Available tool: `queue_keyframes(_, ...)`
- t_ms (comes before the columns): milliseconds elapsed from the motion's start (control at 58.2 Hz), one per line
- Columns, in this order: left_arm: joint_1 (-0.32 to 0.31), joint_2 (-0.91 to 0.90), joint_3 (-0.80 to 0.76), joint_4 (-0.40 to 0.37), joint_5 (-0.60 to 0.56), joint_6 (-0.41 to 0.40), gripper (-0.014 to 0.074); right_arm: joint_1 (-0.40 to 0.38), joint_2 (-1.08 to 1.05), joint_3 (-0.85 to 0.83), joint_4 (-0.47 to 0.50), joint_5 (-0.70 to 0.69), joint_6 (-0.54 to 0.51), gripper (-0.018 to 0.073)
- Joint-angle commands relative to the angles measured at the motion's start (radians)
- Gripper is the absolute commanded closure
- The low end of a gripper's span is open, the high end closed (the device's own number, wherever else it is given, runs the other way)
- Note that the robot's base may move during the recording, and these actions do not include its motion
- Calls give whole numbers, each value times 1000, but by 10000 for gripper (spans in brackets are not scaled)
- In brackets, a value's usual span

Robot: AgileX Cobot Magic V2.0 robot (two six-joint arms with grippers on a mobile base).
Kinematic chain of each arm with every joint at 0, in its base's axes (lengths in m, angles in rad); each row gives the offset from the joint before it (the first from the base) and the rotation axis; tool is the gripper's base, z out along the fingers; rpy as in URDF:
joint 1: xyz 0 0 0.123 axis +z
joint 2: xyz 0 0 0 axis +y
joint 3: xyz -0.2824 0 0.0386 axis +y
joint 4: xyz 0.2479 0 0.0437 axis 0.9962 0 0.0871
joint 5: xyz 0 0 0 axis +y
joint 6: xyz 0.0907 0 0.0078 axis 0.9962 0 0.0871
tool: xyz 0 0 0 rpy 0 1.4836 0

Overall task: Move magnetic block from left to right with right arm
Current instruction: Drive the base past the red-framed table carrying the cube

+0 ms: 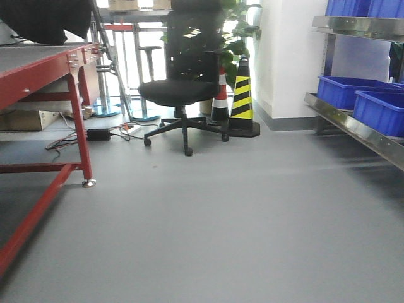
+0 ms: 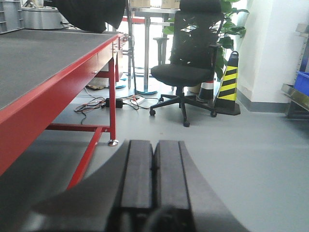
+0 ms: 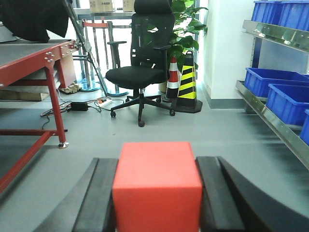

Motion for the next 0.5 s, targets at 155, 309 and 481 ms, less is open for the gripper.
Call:
queue_keyframes(155, 0, -6, 10, -6, -83, -1, 713, -4, 12, -29, -6, -88, -2, 273)
queue_keyframes(309, 0, -6, 10, -6, -83, -1, 713, -4, 12, -29, -6, -88, -2, 273)
queue_keyframes(481, 0, -6, 10, -6, -83, -1, 713, -4, 12, -29, -6, -88, -2, 273)
